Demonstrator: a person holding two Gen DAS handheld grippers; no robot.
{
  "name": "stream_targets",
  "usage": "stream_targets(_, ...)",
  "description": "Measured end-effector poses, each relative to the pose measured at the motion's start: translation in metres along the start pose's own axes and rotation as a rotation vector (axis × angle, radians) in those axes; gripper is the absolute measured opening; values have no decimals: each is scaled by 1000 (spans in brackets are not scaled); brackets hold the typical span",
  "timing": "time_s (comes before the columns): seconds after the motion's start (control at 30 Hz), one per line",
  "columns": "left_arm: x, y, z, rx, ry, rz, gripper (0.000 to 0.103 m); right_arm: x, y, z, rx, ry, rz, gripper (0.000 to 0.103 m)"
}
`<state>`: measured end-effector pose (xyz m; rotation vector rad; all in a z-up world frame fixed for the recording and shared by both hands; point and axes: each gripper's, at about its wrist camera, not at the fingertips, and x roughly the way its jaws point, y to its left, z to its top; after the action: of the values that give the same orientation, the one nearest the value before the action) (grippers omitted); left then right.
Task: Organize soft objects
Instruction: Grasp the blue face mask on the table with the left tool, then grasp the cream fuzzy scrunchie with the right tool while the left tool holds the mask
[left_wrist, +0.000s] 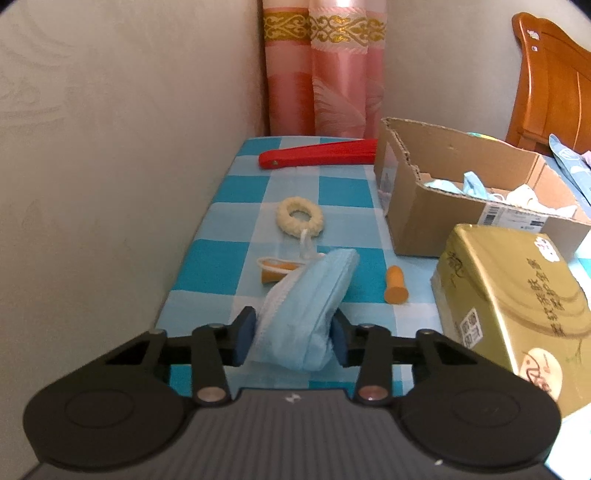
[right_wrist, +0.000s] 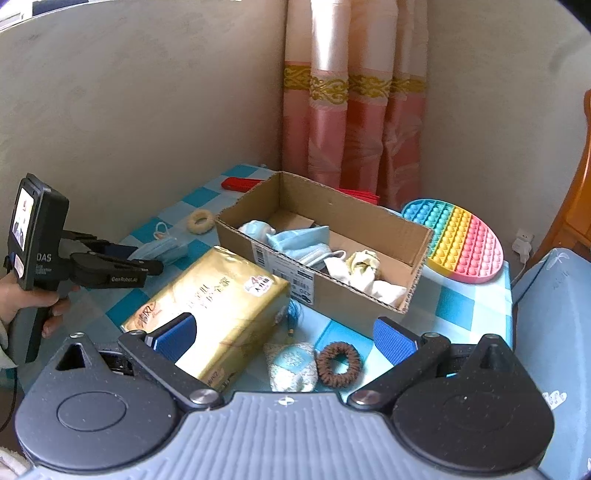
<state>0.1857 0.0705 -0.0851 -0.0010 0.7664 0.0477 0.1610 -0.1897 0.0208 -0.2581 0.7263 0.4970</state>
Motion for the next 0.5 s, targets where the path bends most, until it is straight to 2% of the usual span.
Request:
stream_targets(0.27, -25, -2, -19, -8, 26, -22, 39, 8, 23, 21, -65, -20, 59, 103)
stream_targets(0.5, -49, -1, -34, -1, 10, -52, 39, 23, 51, 46, -106, -27, 115, 103)
